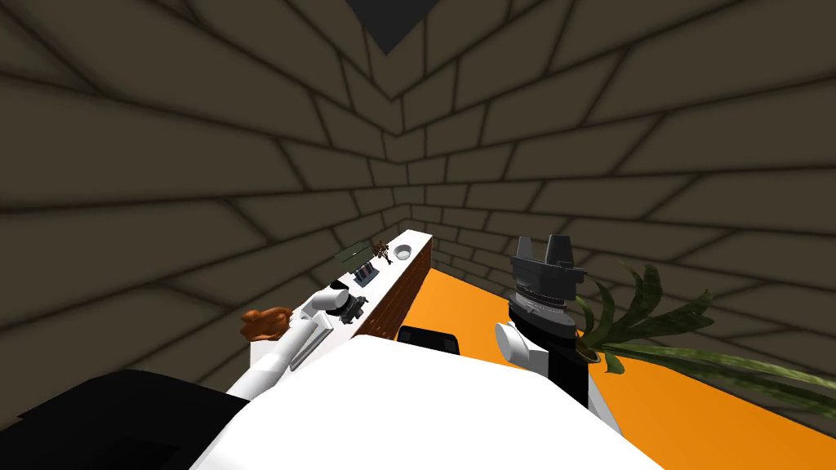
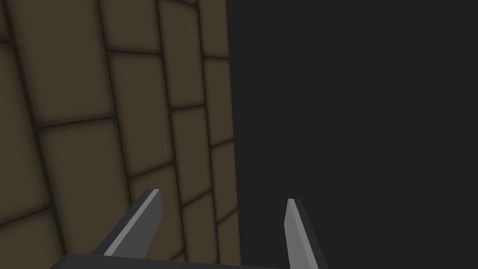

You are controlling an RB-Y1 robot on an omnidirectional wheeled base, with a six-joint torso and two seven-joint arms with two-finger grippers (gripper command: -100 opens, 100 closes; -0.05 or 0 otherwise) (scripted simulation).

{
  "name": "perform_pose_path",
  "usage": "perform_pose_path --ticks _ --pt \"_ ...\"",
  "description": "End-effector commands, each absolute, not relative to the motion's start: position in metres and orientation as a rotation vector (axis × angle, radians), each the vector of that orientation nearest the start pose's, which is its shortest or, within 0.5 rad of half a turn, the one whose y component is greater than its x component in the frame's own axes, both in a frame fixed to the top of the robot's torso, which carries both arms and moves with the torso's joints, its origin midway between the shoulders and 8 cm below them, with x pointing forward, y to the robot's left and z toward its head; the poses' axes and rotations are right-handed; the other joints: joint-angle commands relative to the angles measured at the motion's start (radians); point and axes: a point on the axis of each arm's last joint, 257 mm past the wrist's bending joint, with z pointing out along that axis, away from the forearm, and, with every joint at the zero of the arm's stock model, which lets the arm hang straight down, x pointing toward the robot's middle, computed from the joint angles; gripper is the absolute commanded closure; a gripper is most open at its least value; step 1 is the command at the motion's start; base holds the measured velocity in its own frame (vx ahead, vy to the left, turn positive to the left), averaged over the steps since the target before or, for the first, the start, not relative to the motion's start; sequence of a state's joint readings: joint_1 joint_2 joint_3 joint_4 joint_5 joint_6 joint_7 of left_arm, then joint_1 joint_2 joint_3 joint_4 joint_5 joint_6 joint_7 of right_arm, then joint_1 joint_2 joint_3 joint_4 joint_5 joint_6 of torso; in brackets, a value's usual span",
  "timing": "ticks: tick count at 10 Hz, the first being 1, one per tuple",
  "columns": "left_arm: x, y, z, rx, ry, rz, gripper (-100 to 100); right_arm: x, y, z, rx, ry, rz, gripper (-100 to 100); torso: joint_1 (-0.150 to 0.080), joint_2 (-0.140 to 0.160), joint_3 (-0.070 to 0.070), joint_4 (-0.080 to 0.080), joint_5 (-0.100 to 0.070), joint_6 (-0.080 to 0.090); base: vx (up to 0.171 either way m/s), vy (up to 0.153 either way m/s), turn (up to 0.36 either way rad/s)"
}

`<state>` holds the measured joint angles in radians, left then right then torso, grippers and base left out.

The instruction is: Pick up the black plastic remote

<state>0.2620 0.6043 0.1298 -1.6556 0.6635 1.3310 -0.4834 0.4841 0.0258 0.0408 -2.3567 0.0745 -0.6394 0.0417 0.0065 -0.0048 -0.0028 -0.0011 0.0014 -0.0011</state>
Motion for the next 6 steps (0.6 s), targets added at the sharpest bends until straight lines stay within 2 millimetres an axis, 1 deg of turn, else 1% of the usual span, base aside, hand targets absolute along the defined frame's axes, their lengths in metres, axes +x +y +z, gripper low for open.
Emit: perform_pose_path --ticks 1,3,4,5,6 --pt "0.227 0.440 -0.453 -1.784 2.509 -0.084 -100 0.303 -0.250 0.085 0.435 0.480 1.306 0 0.000 0.000 0.000 0.000 0.000 0.000 0.062 0.094 -0.136" --pt "0.211 0.451 -0.455 -1.808 2.549 -0.030 -100 0.303 -0.250 0.085 0.435 0.480 1.306 0 -0.001 -0.001 0.000 0.000 0.000 0.000 0.061 0.094 -0.138" --pt "0.209 0.452 -0.455 -1.811 2.553 -0.024 -100 0.303 -0.250 0.085 0.435 0.480 1.306 0 -0.001 0.000 0.000 0.000 0.000 0.000 0.026 0.081 -0.073" --pt "0.212 0.450 -0.454 -1.808 2.546 -0.032 -100 0.303 -0.250 0.085 0.435 0.480 1.306 0 -0.002 0.001 0.001 0.000 0.000 0.000 0.008 0.033 -0.011" --pt "0.211 0.450 -0.454 -1.808 2.548 -0.030 0 0.303 -0.250 0.085 0.435 0.480 1.306 0 -0.005 0.002 0.001 0.000 -0.001 -0.001 0.003 0.007 0.001"
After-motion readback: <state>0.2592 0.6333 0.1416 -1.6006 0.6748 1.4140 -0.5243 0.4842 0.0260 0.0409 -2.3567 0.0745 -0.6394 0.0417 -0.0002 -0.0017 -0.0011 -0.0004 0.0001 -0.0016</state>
